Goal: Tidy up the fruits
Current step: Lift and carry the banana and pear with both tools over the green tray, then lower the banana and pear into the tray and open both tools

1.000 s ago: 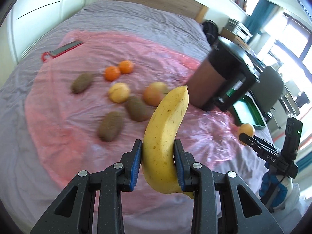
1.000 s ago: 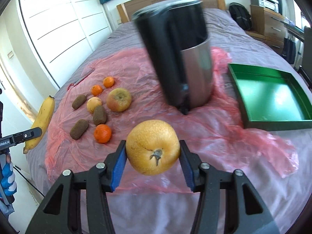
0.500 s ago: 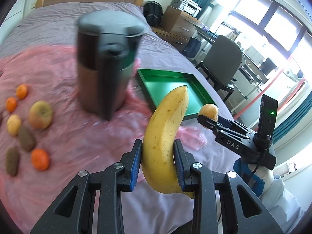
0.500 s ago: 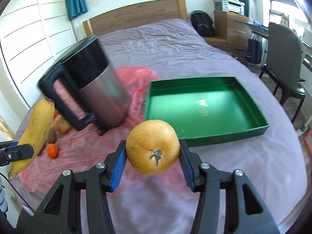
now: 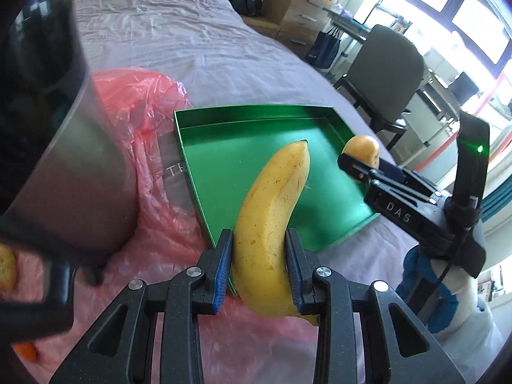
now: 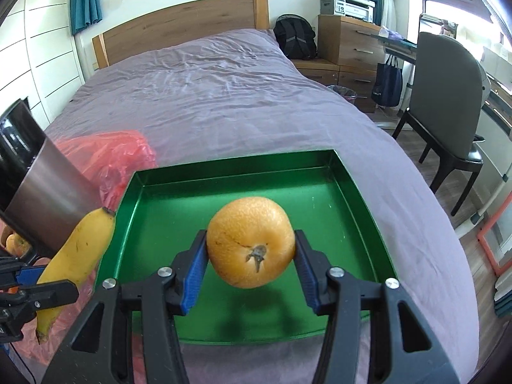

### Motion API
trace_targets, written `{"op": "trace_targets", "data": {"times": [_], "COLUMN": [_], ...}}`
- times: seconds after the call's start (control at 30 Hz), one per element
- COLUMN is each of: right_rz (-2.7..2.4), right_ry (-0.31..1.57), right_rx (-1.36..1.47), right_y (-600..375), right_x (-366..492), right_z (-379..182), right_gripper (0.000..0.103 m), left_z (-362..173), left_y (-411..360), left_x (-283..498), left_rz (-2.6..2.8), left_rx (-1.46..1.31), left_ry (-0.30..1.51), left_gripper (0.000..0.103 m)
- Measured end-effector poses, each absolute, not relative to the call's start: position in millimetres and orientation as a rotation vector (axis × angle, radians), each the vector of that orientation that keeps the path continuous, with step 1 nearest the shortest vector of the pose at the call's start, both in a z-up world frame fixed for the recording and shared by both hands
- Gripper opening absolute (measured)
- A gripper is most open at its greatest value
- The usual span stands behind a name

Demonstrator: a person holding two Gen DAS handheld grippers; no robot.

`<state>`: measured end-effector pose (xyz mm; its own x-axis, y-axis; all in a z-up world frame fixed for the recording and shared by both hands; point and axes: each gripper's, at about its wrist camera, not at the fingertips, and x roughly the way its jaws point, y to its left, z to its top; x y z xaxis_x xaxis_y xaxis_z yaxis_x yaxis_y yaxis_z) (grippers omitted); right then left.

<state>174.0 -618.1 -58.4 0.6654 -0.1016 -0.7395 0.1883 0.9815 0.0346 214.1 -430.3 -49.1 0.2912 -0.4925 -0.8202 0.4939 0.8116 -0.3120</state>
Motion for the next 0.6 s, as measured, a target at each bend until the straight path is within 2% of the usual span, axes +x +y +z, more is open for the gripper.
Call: {"op": "trace_targets", "data": {"times": [0.27,0.6], "right_rz": [-0.212,-0.243], "right_ry": [0.893,0.931], "right_rx": [0.114,0.110], "right_y": [-644.1,-652.5], "right_x": [225.4,235.7], "right_z": [-98.9,-113.6], "right_gripper": [0.034,0.034], "left_z": [-86.4,-107.0], "left_y": [-455.5,-476.2], "left_x": [242.6,239.8], "left_rz": [-0.617,-0.596], "left_rx": [0.085,0.206], "left_ry": [1.106,1.102], "left_gripper": [0.028,0.028]}}
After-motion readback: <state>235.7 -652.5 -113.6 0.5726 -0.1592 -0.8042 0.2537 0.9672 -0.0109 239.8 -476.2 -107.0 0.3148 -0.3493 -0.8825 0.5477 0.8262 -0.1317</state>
